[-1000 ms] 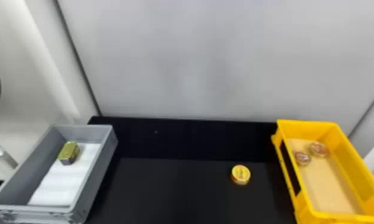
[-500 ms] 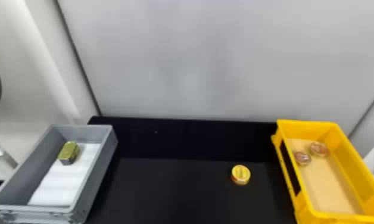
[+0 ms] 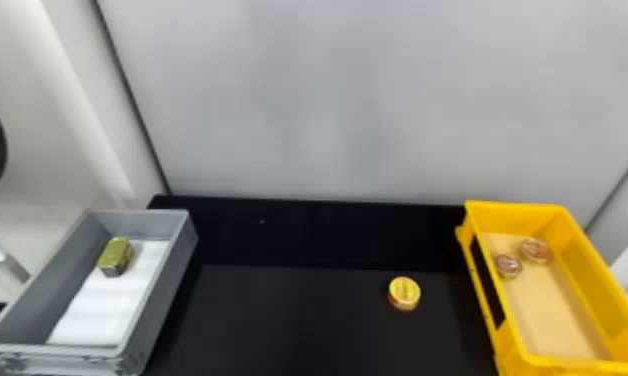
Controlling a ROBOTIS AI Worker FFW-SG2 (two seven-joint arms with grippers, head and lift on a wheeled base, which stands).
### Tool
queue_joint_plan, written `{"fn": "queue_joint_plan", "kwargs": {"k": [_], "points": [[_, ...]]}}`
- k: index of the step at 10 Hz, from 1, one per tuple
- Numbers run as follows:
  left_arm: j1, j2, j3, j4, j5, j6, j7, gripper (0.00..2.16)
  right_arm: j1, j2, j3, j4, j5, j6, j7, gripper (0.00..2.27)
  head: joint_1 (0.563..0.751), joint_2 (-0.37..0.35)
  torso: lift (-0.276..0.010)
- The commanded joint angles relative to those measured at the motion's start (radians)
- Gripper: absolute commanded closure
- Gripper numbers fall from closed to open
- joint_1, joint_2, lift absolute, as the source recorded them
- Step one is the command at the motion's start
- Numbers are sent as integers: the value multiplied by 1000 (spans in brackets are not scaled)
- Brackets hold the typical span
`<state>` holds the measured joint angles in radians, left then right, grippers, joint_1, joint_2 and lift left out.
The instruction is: Pick up the round yellow can and place it in the yellow rectangular box
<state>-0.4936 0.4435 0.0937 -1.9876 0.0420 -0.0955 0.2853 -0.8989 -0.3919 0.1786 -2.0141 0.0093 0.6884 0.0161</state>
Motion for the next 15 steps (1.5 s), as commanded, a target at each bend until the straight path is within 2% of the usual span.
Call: {"fn": "queue_joint_plan", "kwargs": {"k": [1, 3, 6, 7, 8, 9, 11, 12, 15], "points": [[1, -8, -6, 3, 6, 7, 0, 136, 24, 74, -8, 74, 11, 202, 119, 125, 663, 54, -10], [-5, -20, -26, 10, 16, 7, 0, 136, 72, 122, -8, 179, 41, 320, 248, 127, 663, 54, -10], [-23, -57, -60, 29, 38, 5, -3, 136, 175, 163, -8, 252, 201, 432, 452, 127, 663, 54, -10], [-20, -75, -61, 38, 45, 5, -6, 136, 206, 185, -22, 284, 233, 444, 495, 127, 663, 54, -10], [-19, -103, -65, 50, 53, 5, -6, 136, 244, 205, -47, 305, 265, 455, 546, 127, 663, 54, -10], [-16, -138, -60, 59, 53, -3, -11, 136, 281, 214, -57, 317, 302, 464, 587, 127, 663, 54, -10], [-8, -180, -60, 62, 59, -13, -14, 137, 336, 222, -57, 379, 357, 484, 681, 127, 663, 54, -10], [-8, -193, -60, 62, 59, -18, -15, 137, 368, 225, -57, 400, 357, 489, 688, 128, 663, 54, -10], [7, -215, -57, 62, 44, -20, -14, 137, 406, 232, -27, 495, 380, 469, 757, 137, 663, 54, -10]]}}
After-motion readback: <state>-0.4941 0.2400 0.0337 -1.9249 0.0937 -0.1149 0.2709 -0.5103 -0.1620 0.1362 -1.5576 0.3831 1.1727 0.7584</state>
